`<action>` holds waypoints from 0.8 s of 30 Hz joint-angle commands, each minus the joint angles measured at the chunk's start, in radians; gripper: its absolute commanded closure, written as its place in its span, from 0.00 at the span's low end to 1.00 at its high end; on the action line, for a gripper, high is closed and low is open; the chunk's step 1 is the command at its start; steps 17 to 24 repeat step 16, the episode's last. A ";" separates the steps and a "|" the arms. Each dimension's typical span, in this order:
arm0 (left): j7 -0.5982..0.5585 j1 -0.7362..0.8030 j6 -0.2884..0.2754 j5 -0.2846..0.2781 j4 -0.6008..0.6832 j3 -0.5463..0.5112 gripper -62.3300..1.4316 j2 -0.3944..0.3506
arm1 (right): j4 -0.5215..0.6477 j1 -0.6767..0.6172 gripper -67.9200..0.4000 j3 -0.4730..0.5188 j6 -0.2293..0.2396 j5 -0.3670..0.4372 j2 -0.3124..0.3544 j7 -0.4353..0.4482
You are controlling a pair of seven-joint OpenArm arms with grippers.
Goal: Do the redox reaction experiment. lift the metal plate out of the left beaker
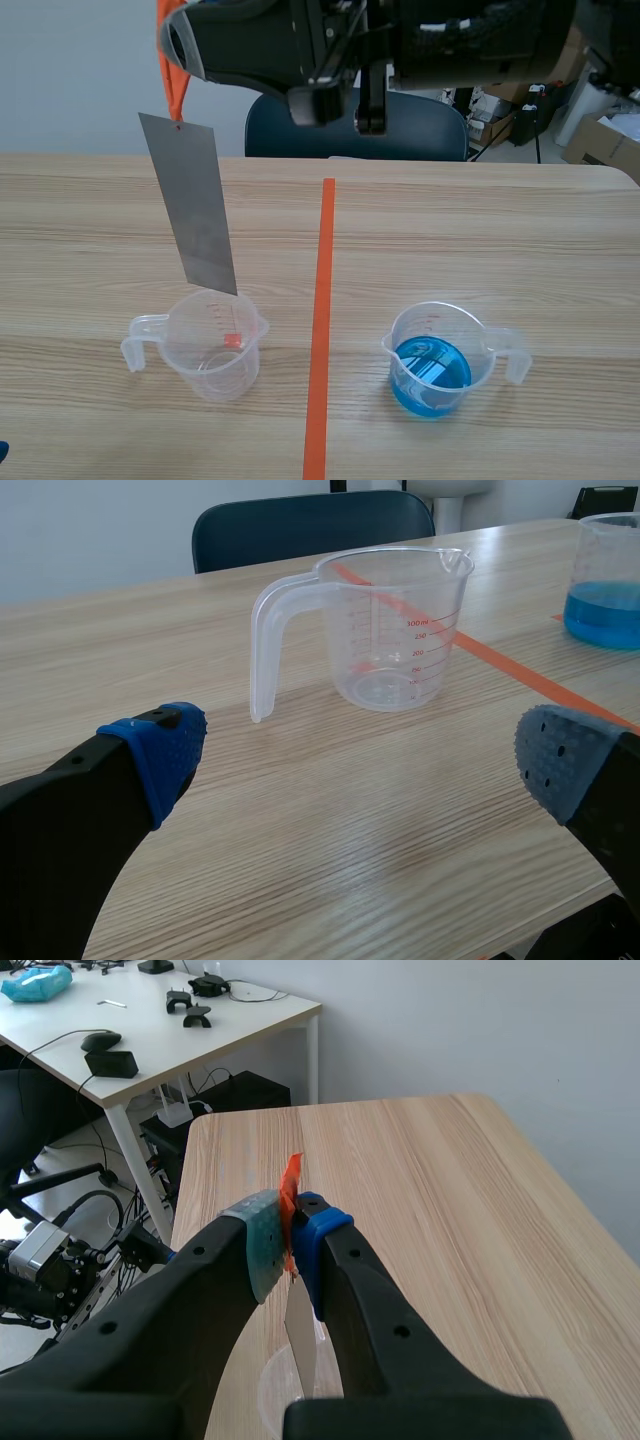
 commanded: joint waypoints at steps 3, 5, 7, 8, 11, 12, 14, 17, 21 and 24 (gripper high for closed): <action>-0.046 0.011 0.001 -0.003 0.008 -0.001 0.00 -0.008 | 0.014 0.020 1.00 0.005 0.000 0.011 -0.003 0.012; -0.046 0.011 0.001 -0.003 0.008 -0.001 0.00 -0.008 | 0.014 0.020 1.00 0.005 0.000 0.011 -0.003 0.012; -0.046 0.011 0.001 -0.003 0.008 -0.001 0.00 -0.008 | 0.014 0.019 1.00 0.005 0.000 0.011 -0.003 0.011; -0.046 0.011 0.001 -0.003 0.008 -0.001 0.00 -0.008 | 0.014 0.019 1.00 0.005 0.000 0.011 -0.003 0.011; -0.046 0.011 0.001 -0.003 0.008 -0.001 0.00 -0.008 | 0.014 0.019 1.00 0.005 0.000 0.011 -0.003 0.011; -0.046 0.011 0.001 -0.003 0.008 -0.001 0.00 -0.008 | 0.014 0.019 1.00 0.005 0.000 0.011 -0.003 0.011; -0.046 0.011 0.001 -0.003 0.008 -0.001 0.00 -0.008 | 0.014 0.019 1.00 0.005 0.000 0.011 -0.003 0.007; -0.046 0.011 0.001 -0.003 0.008 -0.001 0.00 -0.008 | 0.014 0.019 1.00 0.005 0.000 0.011 -0.003 0.003; -0.046 0.011 0.001 -0.003 0.008 -0.001 0.00 -0.008 | 0.014 0.019 1.00 0.005 0.000 0.011 -0.003 0.003; -0.046 0.011 0.001 -0.003 0.008 -0.001 0.00 -0.008 | 0.014 0.019 1.00 0.005 0.000 0.011 -0.003 0.003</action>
